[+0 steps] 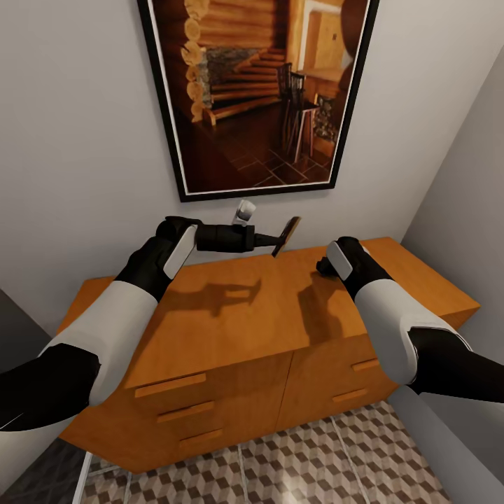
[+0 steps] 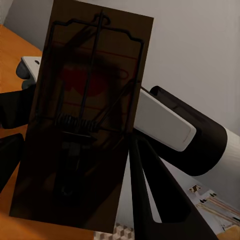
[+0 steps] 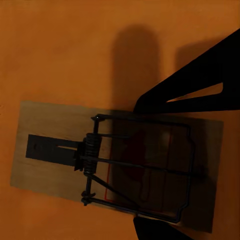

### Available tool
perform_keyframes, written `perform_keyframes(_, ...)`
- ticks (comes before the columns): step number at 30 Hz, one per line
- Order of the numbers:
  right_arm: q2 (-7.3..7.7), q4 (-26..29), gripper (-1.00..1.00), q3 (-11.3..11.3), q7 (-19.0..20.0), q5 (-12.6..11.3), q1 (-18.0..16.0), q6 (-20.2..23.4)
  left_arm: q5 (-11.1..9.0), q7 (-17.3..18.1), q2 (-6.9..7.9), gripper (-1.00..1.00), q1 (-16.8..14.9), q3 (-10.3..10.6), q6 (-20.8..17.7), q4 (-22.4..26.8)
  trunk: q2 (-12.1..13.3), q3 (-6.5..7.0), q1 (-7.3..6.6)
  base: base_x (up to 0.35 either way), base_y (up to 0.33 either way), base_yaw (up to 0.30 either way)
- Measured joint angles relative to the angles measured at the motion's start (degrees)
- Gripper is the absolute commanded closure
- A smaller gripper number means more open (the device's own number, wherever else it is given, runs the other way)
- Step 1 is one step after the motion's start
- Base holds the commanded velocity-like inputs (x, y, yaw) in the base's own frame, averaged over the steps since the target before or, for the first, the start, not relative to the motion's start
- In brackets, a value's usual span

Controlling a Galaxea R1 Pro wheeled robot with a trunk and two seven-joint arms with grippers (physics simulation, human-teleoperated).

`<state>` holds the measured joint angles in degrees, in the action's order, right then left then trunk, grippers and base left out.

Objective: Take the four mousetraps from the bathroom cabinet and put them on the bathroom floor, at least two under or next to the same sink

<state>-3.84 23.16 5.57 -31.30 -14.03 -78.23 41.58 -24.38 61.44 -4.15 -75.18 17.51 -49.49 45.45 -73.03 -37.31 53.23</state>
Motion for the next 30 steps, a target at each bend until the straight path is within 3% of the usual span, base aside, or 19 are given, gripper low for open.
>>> perform_keyframes(19,0.00,0.0,1.00,0.0,0.0,0.0,0.0,0.0,0.0,0.0,0.00,1.00,0.0,0.0,0.0,0.0,0.0,0.00,0.00,0.000,0.000,0.000)
perform_keyframes(30,0.02,-2.4,1.00,-0.3,0.0,0.7,0.0,0.0,0.1,-0.1,-0.01,1.00,0.0,0.0,-0.1,0.0,4.4,1.97,-2.41,0.000,0.000,0.000)
